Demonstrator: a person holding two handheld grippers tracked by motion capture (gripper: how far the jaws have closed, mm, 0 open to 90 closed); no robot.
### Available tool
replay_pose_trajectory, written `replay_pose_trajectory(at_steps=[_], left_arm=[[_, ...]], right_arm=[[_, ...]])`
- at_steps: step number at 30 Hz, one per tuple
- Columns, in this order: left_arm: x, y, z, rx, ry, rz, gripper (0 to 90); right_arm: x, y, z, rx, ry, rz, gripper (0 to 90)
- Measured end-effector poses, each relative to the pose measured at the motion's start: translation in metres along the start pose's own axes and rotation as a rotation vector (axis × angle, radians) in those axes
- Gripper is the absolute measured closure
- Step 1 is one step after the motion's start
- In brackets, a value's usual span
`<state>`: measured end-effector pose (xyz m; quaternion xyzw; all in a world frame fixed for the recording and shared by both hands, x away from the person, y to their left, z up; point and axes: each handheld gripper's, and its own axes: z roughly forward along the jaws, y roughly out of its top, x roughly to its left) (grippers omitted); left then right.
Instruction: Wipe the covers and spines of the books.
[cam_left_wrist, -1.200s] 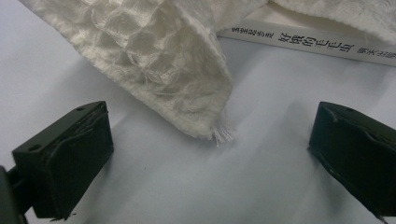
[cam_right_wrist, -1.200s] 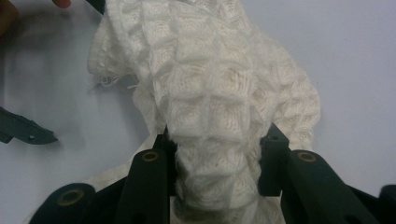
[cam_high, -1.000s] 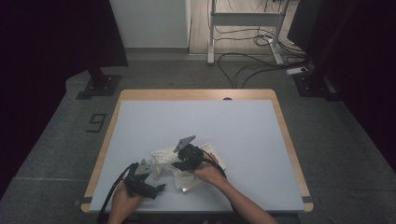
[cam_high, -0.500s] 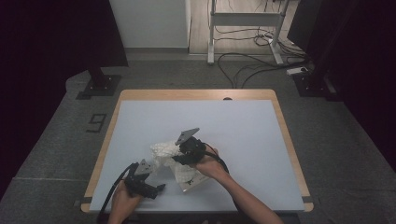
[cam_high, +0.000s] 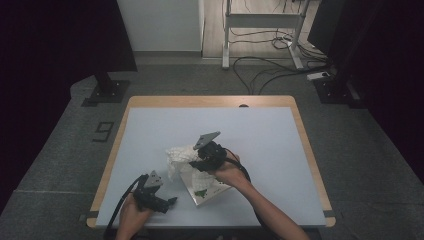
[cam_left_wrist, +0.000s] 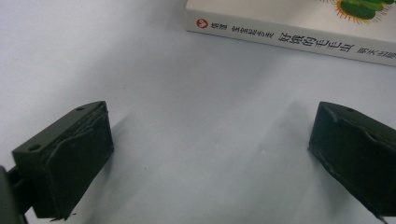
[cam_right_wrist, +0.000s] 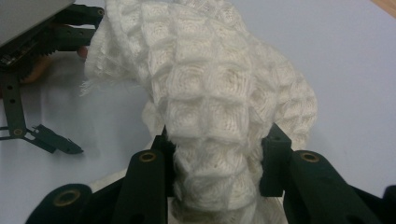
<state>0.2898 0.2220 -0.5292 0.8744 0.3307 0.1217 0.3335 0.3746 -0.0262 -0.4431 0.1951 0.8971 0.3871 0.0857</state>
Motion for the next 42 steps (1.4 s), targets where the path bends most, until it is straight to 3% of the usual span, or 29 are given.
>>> replay_pose_trajectory(at_steps=[20, 42], left_arm=[[0.000, 0.000, 0.000, -0.001, 0.000, 0.000, 0.0], [0.000, 0.000, 0.000, 0.000, 0.000, 0.001, 0.0]], right_arm=[[-0.036, -0.038, -0.047, -0.006, -0.100, 0.077, 61.5], [-0.061, -0.080, -0.103, -0.001, -0.214, 0.145, 61.5]])
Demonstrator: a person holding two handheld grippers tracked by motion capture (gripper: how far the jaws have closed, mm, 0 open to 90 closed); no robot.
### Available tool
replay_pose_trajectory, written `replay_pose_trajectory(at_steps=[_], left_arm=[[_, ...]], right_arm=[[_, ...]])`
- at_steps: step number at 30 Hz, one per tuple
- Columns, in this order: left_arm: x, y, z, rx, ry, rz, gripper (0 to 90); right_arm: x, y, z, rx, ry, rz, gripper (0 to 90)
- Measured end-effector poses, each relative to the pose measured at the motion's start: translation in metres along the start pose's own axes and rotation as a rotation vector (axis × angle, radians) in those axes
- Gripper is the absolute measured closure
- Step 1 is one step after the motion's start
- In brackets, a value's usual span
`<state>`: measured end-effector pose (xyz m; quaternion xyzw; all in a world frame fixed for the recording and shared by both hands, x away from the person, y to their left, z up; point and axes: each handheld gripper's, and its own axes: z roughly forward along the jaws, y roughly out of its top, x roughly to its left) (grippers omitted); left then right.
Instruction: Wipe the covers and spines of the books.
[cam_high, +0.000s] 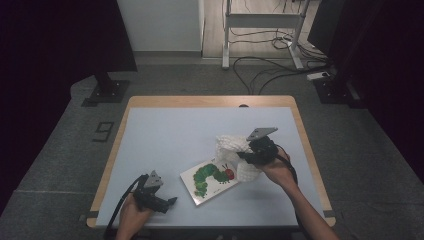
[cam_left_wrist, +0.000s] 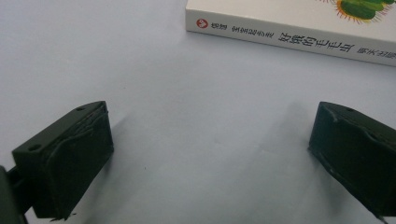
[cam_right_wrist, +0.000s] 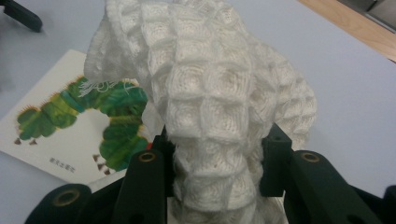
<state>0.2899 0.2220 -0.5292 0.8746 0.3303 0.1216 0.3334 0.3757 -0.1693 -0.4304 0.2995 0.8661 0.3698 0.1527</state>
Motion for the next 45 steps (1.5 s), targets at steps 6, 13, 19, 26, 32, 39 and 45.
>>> replay_pose_trajectory(at_steps=[6, 13, 19, 26, 32, 39, 45], left_arm=[[0.000, 0.000, 0.000, 0.000, 0.001, 0.002, 0.0], [0.000, 0.000, 0.000, -0.001, 0.001, -0.001, 0.0], [0.000, 0.000, 0.000, 0.000, 0.001, 0.000, 0.0], [0.000, 0.000, 0.000, 0.000, 0.000, -0.001, 0.0], [0.000, 0.000, 0.000, 0.001, 0.000, 0.000, 0.0], [0.000, 0.000, 0.000, 0.001, 0.000, 0.000, 0.0], [0.000, 0.000, 0.000, 0.001, 0.000, 0.000, 0.0]], right_arm=[[-0.012, -0.013, -0.019, -0.004, -0.040, 0.031, 61.5], [-0.024, -0.030, -0.038, 0.002, -0.086, 0.057, 61.5], [-0.036, -0.045, -0.052, 0.011, -0.132, 0.088, 61.5], [-0.050, -0.063, -0.067, 0.026, -0.192, 0.122, 61.5], [-0.058, -0.080, -0.066, 0.048, -0.221, 0.150, 61.4], [-0.060, -0.099, -0.050, 0.080, -0.232, 0.167, 60.2], [-0.060, -0.114, -0.034, 0.103, -0.226, 0.183, 59.0]])
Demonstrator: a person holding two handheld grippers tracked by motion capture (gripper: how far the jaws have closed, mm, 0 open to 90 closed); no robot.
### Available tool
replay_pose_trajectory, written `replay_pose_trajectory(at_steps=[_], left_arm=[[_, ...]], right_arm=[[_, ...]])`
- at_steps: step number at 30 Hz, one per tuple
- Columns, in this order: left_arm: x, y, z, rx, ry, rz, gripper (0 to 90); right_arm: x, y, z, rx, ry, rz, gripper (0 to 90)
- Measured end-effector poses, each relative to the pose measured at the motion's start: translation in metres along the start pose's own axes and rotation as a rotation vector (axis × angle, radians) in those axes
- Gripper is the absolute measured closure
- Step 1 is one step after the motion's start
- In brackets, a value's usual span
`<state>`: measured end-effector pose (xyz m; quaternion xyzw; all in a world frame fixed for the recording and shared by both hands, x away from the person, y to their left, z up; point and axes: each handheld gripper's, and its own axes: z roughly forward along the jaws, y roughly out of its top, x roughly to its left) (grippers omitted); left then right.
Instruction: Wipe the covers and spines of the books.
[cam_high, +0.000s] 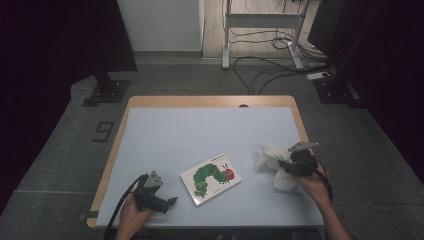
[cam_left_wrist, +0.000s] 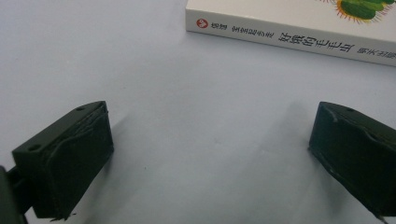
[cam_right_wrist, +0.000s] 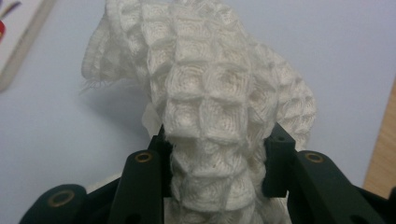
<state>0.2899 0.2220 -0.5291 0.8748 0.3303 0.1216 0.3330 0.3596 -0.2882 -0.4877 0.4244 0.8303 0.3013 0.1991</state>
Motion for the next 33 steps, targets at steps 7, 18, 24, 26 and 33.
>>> replay_pose_trajectory(at_steps=[7, 18, 24, 26, 33], left_arm=[[0.000, 0.000, 0.000, -0.002, 0.001, -0.002, 0.0], [0.000, 0.000, 0.000, -0.002, 0.000, -0.001, 0.0], [0.000, 0.000, 0.000, 0.000, 0.000, 0.000, 0.0], [0.000, 0.000, 0.000, 0.000, 0.000, 0.000, 0.0], [0.000, 0.000, 0.000, -0.001, -0.001, 0.001, 0.0]], right_arm=[[-0.001, -0.015, 0.015, 0.030, 0.007, 0.011, 53.9], [0.002, -0.011, 0.012, 0.028, 0.014, -0.012, 28.2], [0.004, -0.003, 0.003, -0.012, 0.005, -0.030, 13.6], [0.005, 0.001, 0.001, -0.017, 0.015, -0.035, 13.1], [0.011, 0.011, -0.009, -0.038, 0.017, -0.060, 1.9]])
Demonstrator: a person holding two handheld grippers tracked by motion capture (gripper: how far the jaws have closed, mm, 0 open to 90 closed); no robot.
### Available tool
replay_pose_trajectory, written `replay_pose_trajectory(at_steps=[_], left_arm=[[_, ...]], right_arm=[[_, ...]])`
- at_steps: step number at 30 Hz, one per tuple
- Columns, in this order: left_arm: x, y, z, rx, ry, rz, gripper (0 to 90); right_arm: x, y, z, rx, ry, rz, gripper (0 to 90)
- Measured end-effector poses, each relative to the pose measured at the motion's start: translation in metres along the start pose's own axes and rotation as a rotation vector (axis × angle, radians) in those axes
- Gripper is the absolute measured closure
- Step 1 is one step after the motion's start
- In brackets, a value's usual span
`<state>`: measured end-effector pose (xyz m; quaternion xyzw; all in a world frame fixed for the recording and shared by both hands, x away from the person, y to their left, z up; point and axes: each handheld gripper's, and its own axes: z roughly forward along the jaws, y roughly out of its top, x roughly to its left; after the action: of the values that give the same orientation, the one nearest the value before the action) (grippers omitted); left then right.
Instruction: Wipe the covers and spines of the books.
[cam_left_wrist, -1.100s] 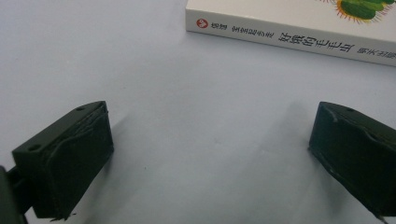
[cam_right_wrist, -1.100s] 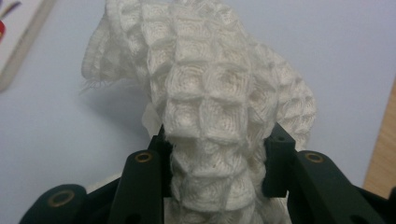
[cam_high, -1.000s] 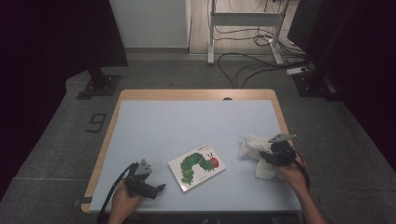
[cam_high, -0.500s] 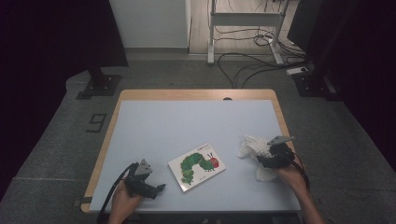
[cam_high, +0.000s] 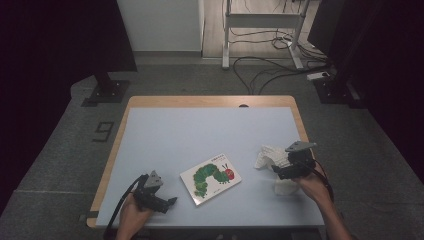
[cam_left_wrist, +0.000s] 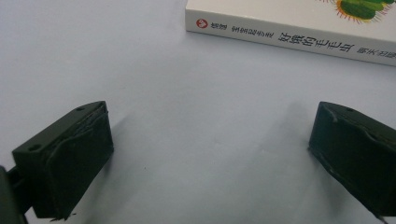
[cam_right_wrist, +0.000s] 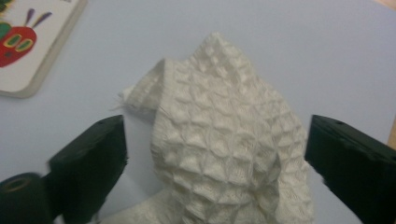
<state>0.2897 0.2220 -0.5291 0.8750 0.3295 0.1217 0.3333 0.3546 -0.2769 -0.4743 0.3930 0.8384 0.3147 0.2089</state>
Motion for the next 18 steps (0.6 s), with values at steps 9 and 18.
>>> replay_pose_trajectory(at_steps=[9, 18], left_arm=[[0.000, 0.000, 0.000, 0.000, 0.001, -0.001, 0.0], [0.000, 0.000, 0.000, 0.001, 0.002, 0.004, 0.0]], right_arm=[[0.005, 0.011, -0.004, -0.033, 0.026, 0.006, 0.0], [0.021, 0.020, 0.004, -0.041, 0.071, -0.025, 0.2]])
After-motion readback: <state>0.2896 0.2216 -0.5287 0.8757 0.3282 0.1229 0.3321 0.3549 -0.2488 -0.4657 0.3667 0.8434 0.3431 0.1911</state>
